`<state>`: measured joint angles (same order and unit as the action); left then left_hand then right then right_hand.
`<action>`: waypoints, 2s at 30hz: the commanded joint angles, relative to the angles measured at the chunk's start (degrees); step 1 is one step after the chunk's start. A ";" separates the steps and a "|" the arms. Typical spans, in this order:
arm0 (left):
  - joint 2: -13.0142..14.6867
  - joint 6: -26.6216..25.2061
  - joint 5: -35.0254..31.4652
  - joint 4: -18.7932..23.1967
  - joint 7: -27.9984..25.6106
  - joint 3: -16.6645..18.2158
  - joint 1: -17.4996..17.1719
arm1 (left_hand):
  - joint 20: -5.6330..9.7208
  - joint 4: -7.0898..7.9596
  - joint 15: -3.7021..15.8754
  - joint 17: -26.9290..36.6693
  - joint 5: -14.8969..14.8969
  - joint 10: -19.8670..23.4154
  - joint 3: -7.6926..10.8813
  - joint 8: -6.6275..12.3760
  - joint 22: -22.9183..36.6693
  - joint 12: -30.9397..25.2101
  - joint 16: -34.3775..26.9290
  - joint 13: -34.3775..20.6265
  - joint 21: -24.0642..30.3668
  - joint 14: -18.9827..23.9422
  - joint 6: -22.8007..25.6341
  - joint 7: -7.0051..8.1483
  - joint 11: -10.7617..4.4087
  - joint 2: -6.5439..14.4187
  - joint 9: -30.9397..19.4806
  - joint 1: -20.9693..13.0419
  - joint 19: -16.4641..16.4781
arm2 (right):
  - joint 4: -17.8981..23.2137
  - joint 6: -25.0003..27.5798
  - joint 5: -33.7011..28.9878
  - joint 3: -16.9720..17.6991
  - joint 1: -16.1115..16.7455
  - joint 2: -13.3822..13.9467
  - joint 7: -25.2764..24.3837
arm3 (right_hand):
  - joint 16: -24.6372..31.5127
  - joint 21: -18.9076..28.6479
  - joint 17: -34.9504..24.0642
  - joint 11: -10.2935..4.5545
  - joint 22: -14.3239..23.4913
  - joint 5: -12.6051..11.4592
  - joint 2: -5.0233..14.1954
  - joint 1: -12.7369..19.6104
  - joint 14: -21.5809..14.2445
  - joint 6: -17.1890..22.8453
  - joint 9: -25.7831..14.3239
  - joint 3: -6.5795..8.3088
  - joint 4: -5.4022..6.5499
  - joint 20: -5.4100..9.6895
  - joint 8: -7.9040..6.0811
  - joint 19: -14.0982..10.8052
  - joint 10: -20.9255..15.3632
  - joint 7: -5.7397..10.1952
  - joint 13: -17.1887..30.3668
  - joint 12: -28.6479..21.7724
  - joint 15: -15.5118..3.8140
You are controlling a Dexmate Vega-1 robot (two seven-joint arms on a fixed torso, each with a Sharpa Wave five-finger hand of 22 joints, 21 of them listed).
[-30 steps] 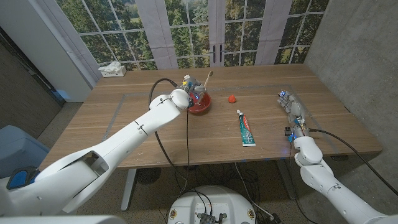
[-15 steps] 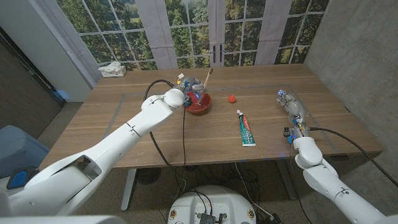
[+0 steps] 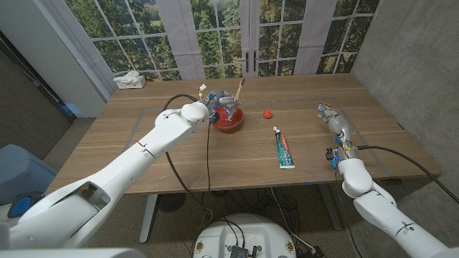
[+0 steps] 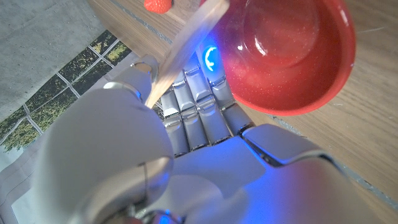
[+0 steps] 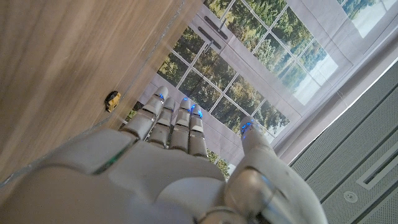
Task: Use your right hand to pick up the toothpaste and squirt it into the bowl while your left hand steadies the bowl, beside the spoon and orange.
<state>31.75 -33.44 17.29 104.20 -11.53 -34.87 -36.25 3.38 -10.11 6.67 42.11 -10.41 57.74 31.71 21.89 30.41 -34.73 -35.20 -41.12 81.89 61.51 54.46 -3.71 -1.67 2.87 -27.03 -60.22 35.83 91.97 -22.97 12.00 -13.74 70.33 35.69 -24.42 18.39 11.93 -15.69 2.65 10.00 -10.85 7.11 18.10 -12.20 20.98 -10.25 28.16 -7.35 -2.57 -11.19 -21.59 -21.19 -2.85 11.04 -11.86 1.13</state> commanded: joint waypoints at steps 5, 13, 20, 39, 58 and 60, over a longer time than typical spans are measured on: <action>2.66 -0.33 8.28 -0.91 7.10 0.81 2.18 | 5.46 0.03 6.55 -0.07 -0.37 9.72 0.59 -0.15 -0.05 0.33 -0.04 0.04 1.58 3.81 0.44 -0.53 -8.66 6.51 0.16 -6.59 -0.73 | 12.01 11.84 -9.20 0.78 5.20 2.92 -6.30 | -0.43 0.04 -0.19 -0.67 0.15 -0.48 0.21 0.64 -0.25 0.53 -0.16 0.11 -0.54 0.06 -0.02 -0.44 -0.06 0.25 0.10 0.17 -0.44; 3.99 0.44 10.78 -1.60 10.05 0.64 3.13 | 5.43 0.01 6.51 -0.05 -0.42 9.77 0.65 -0.40 -0.21 0.50 0.04 0.02 2.57 3.80 0.38 -0.64 -8.72 6.45 0.14 -6.60 -1.16 | 15.67 16.28 -11.88 0.67 6.71 3.88 -7.09 | -0.56 0.01 -0.18 -0.93 0.15 -0.53 0.23 0.85 -0.08 0.54 -0.17 0.06 -0.79 0.16 0.02 -0.45 0.09 0.51 0.11 0.25 -0.63; 5.41 -0.09 12.37 -1.27 11.36 0.69 3.52 | 5.45 0.00 6.50 0.01 -0.45 9.73 0.70 -0.57 -0.43 0.56 0.11 -0.25 3.57 3.73 0.44 -0.80 -8.74 6.41 0.02 -6.60 -1.50 | 19.52 21.88 -15.14 0.23 8.00 4.94 -8.03 | -0.60 -0.01 -0.19 -1.01 0.16 -0.55 0.24 0.96 -0.10 0.50 -0.18 -0.03 -0.93 0.27 0.06 -0.48 0.11 0.63 0.12 0.28 -0.76; 8.97 2.78 17.71 -1.37 15.85 3.02 2.08 | 5.46 -0.01 6.44 0.10 -0.50 9.74 0.84 -1.04 -1.07 0.89 0.23 -0.45 5.43 3.60 0.39 -0.68 -8.59 6.33 -0.22 -6.59 -2.14 | 31.39 40.35 -22.80 -2.45 11.37 6.33 -9.48 | -0.70 0.07 -0.12 -1.62 0.16 -0.55 0.02 1.10 -0.27 0.45 -0.21 -0.38 -1.21 0.45 0.12 -0.89 0.37 0.70 0.14 0.39 -0.89; 11.03 3.43 19.21 -2.84 18.77 3.00 2.74 | 5.34 0.00 6.42 0.11 -0.56 9.75 0.96 -1.60 -1.98 1.34 0.33 -0.51 6.76 3.48 0.45 -0.86 -8.46 6.26 -0.38 -6.49 -2.81 | 36.06 55.24 -30.82 -11.16 8.42 5.05 -11.16 | -1.00 0.17 0.16 -2.53 0.13 -0.59 -0.66 1.64 -0.29 0.15 -0.24 -0.70 -1.81 0.97 0.21 -1.51 0.85 1.42 0.14 0.57 -1.26; 11.04 3.50 19.30 -3.03 18.95 3.00 2.84 | 5.27 -0.03 6.41 0.21 -0.57 9.75 0.99 -1.65 -2.06 1.35 0.30 -0.56 6.85 3.43 0.44 -0.90 -8.43 6.25 -0.41 -6.51 -2.83 | 36.19 56.52 -31.79 -12.13 8.06 4.71 -11.64 | -1.06 0.20 0.21 -2.62 0.13 -0.61 -0.74 1.81 -0.27 0.15 -0.24 -0.70 -1.93 1.01 0.20 -1.62 0.90 1.49 0.14 0.59 -1.28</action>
<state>41.98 -30.34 35.77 102.27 5.68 -31.76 -34.14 3.38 -10.06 6.98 42.10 -10.61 58.20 32.29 20.34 28.40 -33.66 -34.54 -41.55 88.17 61.44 54.37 -3.82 -1.21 2.64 -27.24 -60.44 33.17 126.10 26.08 -15.38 -21.45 79.94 41.35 -34.70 17.46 11.93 -15.41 0.48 9.99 -11.27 6.35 19.63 -12.28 20.96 -10.25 27.29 -8.72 -1.62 -11.19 -22.52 -20.26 -1.81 11.07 -11.43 0.18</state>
